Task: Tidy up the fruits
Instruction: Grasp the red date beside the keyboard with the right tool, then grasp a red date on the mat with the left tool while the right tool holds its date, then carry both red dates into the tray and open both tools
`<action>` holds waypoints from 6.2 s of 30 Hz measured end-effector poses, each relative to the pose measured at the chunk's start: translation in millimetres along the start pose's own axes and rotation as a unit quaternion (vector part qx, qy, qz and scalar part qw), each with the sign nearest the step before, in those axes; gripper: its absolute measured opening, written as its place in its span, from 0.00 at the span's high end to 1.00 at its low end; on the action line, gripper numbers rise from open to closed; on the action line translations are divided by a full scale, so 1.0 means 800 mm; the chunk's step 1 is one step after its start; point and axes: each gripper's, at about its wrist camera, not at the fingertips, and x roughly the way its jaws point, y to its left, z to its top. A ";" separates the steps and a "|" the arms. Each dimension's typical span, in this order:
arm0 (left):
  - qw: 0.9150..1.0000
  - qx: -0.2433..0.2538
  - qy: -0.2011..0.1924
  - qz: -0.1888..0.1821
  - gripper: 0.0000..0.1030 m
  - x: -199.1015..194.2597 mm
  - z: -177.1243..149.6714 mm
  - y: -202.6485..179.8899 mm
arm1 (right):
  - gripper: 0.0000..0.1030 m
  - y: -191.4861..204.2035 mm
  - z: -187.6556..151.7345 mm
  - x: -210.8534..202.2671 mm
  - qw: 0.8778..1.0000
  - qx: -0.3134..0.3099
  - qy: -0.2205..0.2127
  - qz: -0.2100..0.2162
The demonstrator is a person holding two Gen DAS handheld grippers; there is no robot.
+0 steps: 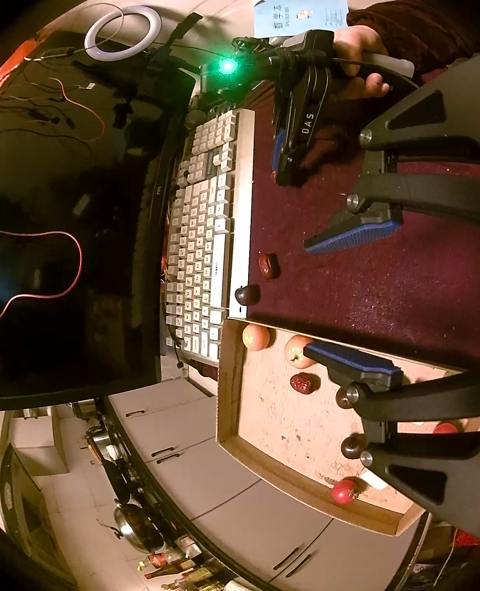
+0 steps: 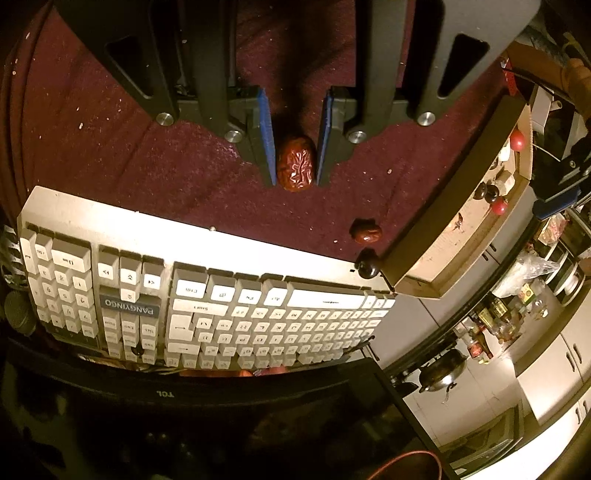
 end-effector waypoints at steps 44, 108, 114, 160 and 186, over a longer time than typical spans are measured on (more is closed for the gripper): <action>1.000 -0.003 0.002 -0.013 0.51 0.003 -0.005 -0.009 | 0.77 -0.010 0.000 -0.008 1.000 0.010 -0.008 0.000; 0.992 0.082 0.079 -0.049 0.71 0.196 0.040 -0.059 | 0.78 -0.060 0.000 -0.001 0.992 0.120 0.034 0.030; 0.994 0.063 0.077 -0.047 0.71 0.188 0.034 -0.058 | 0.77 -0.055 0.002 -0.004 0.993 0.115 0.028 0.030; 0.991 -0.075 -0.102 0.040 0.71 -0.046 0.010 0.088 | 0.77 0.102 0.043 -0.028 0.992 -0.001 -0.088 0.093; 0.978 -0.125 -0.047 0.163 0.71 0.035 -0.033 0.186 | 0.77 0.256 0.044 0.105 0.993 -0.064 0.009 0.097</action>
